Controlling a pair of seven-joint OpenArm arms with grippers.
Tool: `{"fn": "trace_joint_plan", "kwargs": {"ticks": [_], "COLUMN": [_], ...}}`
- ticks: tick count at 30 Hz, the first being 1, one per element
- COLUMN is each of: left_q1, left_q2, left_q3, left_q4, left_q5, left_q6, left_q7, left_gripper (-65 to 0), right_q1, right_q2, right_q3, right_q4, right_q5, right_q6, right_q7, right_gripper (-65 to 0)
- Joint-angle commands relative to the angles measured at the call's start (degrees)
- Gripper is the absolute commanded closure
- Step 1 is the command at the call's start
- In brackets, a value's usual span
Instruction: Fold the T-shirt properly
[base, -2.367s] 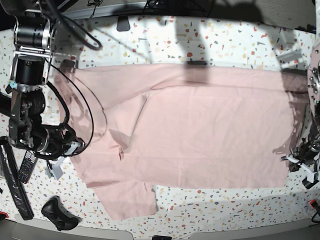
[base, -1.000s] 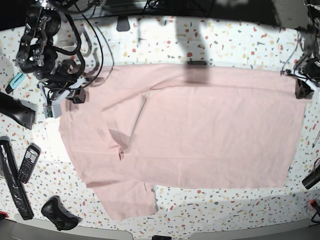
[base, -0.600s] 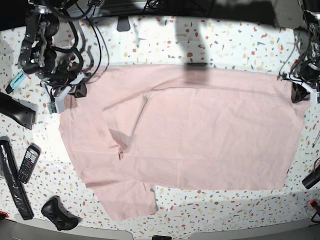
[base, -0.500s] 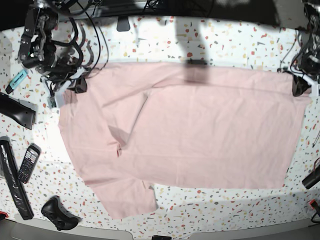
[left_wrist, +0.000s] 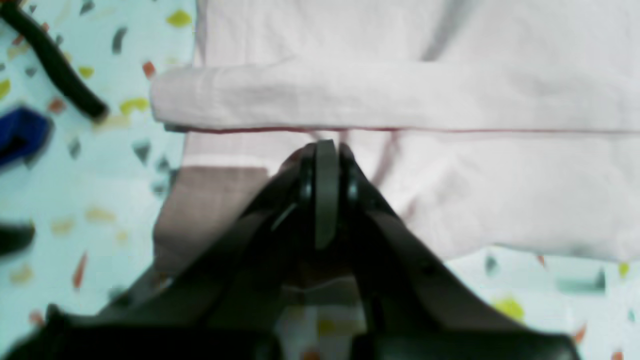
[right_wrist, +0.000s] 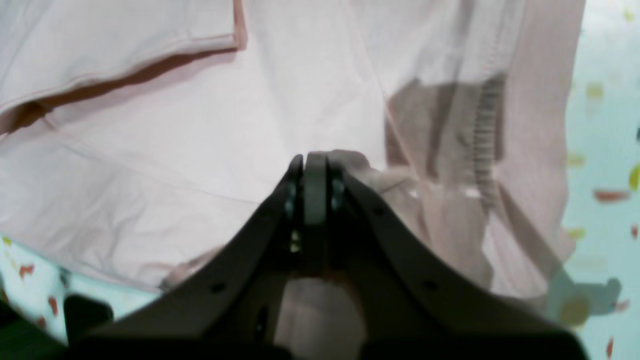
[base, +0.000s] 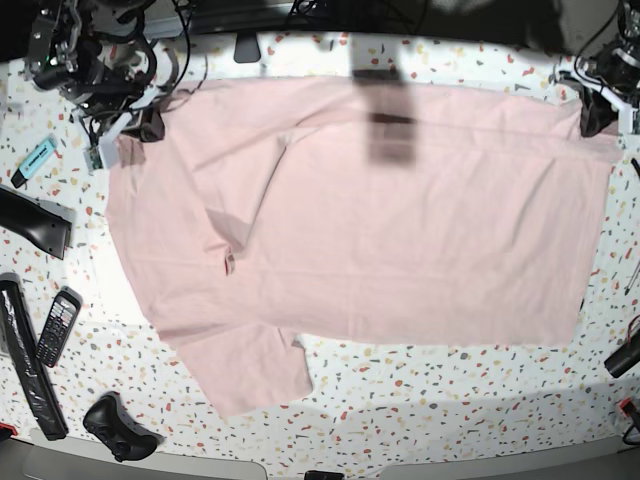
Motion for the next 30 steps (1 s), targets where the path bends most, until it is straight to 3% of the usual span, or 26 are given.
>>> {"fn": "trace_joint_plan", "kwargs": {"ticks": [1, 9, 16, 21, 25, 26, 30], "left_q1": [2.73, 9.64, 11.96, 7.87, 1.57, -0.11, -8.15], "left_q2": [-0.15, -0.15, -0.24, -1.2, -3.93, -4.63, -6.23], "left_q3": [0.44, 0.44, -0.37, -2.73, -3.06, -3.06, -3.06], "left_q4": [-0.85, 0.7, 8.39, 16.61, 21.84, 22.47, 22.12], "left_q5": [3.82, 3.85, 5.35, 5.33, 4.13, 2.95, 0.11], "left_q6": [-0.13, -0.15, -0.13, -0.11, 0.83, 1.53, 2.99], "left_q7": [8.28, 7.93, 8.59, 8.83, 15.34, 16.72, 17.62], "left_gripper": [0.0, 0.0, 0.0, 0.0, 0.0, -1.3, -18.0], "right_q1": [-1.51, -4.81, -4.76, -3.87, -0.37, 0.96, 7.41], "right_q2": [0.63, 0.63, 0.68, 2.19, 4.92, 5.49, 5.66], "right_q3": [0.2, 1.68, 6.45, 8.83, 8.81, 8.81, 8.66], "right_q4": [1.38, 3.54, 4.96, 8.9, 10.51, 10.49, 10.45], "right_q5": [-0.79, -0.81, -0.55, 5.4, 9.66, 10.03, 9.7], "right_q6": [0.2, 0.2, 0.2, 0.17, 0.17, 0.17, 0.17], "right_q7": [-1.33, -2.64, -3.89, -4.02, -7.61, -7.98, -7.52], "right_gripper": [0.0, 0.0, 0.0, 0.0, 0.0, -3.5, -20.3]}}
